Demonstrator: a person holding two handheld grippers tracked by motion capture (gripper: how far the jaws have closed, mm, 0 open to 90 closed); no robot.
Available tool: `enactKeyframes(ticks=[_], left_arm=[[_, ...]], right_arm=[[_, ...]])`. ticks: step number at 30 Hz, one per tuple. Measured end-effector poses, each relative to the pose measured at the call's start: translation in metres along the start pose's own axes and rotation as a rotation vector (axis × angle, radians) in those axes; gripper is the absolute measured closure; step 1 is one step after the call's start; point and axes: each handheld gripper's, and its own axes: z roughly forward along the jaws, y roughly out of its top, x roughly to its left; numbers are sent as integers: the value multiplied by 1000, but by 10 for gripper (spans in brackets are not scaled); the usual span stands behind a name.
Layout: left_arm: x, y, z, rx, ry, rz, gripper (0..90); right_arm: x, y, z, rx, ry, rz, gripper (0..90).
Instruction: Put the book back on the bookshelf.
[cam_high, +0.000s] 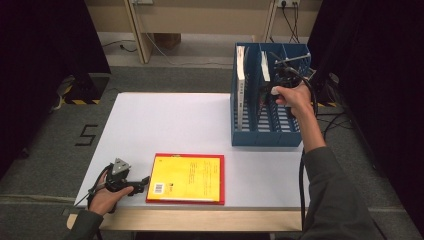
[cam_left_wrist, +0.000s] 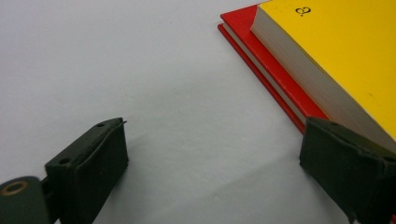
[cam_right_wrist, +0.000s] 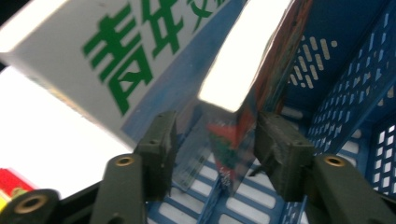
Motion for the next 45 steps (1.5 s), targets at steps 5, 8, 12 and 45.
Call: enactKeyframes(ticks=[5, 8, 12, 45], left_arm=[[0, 0, 0, 0, 0, 1, 65], [0, 0, 0, 0, 0, 1, 65], [0, 0, 0, 1, 1, 2, 65], [0, 0, 0, 3, -1, 1, 65]], right_arm=[[6, -7, -18, -45, -4, -13, 410], [8, -17, -25, -47, 5, -18, 398], [4, -32, -31, -65, 13, -11, 379], [46, -189, -3, -78, 190, 11, 254]])
